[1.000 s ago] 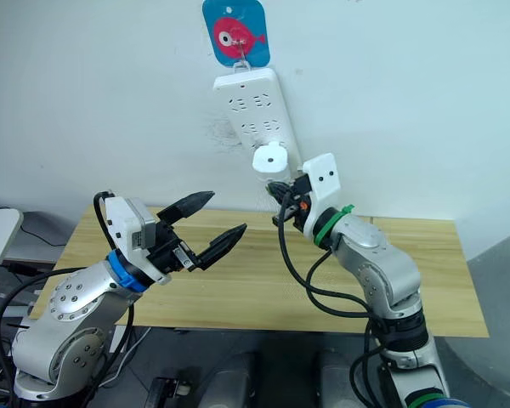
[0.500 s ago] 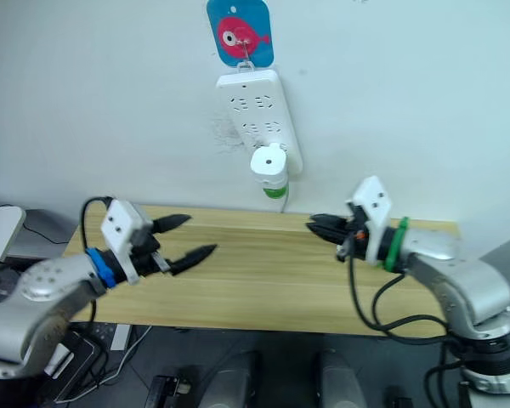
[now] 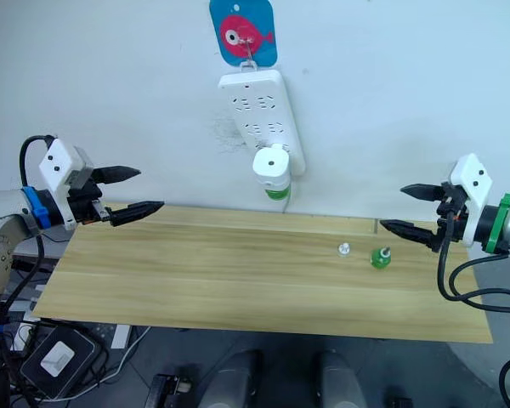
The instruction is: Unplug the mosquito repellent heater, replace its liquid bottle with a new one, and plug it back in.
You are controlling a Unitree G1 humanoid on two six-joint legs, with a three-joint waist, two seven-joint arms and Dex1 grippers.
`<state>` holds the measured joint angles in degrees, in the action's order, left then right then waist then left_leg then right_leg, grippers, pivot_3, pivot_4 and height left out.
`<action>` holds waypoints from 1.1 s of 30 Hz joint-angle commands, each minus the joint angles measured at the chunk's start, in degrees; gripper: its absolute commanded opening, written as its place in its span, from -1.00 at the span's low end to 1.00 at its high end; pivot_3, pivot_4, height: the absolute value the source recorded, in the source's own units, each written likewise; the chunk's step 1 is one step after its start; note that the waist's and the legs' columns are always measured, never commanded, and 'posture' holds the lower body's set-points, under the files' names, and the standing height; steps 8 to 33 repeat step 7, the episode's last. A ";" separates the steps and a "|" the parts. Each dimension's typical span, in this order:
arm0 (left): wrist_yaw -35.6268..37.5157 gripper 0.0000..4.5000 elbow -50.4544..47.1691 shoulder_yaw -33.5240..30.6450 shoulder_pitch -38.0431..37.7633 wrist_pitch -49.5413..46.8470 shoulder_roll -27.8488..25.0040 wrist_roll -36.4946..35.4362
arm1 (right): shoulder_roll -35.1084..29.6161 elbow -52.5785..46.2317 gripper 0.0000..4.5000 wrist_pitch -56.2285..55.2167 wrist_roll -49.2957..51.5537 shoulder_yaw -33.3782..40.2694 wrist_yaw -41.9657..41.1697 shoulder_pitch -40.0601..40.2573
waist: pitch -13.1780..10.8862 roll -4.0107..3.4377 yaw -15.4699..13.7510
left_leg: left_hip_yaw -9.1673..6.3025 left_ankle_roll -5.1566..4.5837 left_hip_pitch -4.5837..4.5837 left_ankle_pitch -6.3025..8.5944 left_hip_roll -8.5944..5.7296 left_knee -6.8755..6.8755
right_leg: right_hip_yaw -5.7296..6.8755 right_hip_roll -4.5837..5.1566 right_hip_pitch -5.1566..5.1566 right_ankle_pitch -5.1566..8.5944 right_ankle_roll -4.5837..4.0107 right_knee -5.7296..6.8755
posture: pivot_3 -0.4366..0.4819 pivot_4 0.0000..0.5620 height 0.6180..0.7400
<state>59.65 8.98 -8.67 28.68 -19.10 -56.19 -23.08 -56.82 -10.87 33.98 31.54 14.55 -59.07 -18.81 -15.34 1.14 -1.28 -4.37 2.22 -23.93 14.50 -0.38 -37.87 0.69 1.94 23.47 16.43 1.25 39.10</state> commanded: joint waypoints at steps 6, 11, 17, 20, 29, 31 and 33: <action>2.08 1.00 0.49 -0.04 2.23 1.92 1.46 1.22 | -0.45 -2.55 0.99 -1.56 0.08 2.26 0.70 1.39 | 0.00 0.00 -0.01 | 0.03 0.02 -0.01 -0.01 -0.02 -0.09 | -0.02 0.01 -0.01 -0.03 0.04 0.03 | 0.15 -0.33 1.00; 2.31 1.00 0.63 0.05 2.36 2.56 1.48 1.63 | -0.45 -2.59 0.99 -1.54 0.11 2.22 0.80 1.37 | 0.00 0.00 -0.01 | 0.03 0.03 0.00 -0.02 -0.02 -0.09 | -0.02 0.01 -0.02 -0.04 0.04 0.04 | 0.15 -0.33 1.00; 2.31 1.00 0.63 0.05 2.36 2.56 1.48 1.63 | -0.45 -2.59 0.99 -1.54 0.11 2.22 0.80 1.37 | 0.00 0.00 -0.01 | 0.03 0.03 0.00 -0.02 -0.02 -0.09 | -0.02 0.01 -0.02 -0.04 0.04 0.04 | 0.15 -0.33 1.00; 2.31 1.00 0.63 0.05 2.36 2.56 1.48 1.63 | -0.45 -2.59 0.99 -1.54 0.11 2.22 0.80 1.37 | 0.00 0.00 -0.01 | 0.03 0.03 0.00 -0.02 -0.02 -0.09 | -0.02 0.01 -0.02 -0.04 0.04 0.04 | 0.15 -0.33 1.00; 2.31 1.00 0.63 0.05 2.36 2.56 1.48 1.63 | -0.45 -2.59 0.99 -1.54 0.11 2.22 0.80 1.37 | 0.00 0.00 -0.01 | 0.03 0.03 0.00 -0.02 -0.02 -0.09 | -0.02 0.01 -0.02 -0.04 0.04 0.04 | 0.15 -0.33 1.00; 2.31 1.00 0.63 0.05 2.36 2.56 1.48 1.63 | -0.45 -2.59 0.99 -1.54 0.11 2.22 0.80 1.37 | 0.00 0.00 -0.01 | 0.03 0.03 0.00 -0.02 -0.02 -0.09 | -0.02 0.01 -0.02 -0.04 0.04 0.04 | 0.15 -0.33 1.00; 2.31 1.00 0.63 0.05 2.36 2.56 1.48 1.63 | -0.45 -2.59 0.99 -1.54 0.11 2.22 0.80 1.37 | 0.00 0.00 -0.01 | 0.03 0.03 0.00 -0.02 -0.02 -0.09 | -0.02 0.01 -0.02 -0.04 0.04 0.04 | 0.15 -0.33 1.00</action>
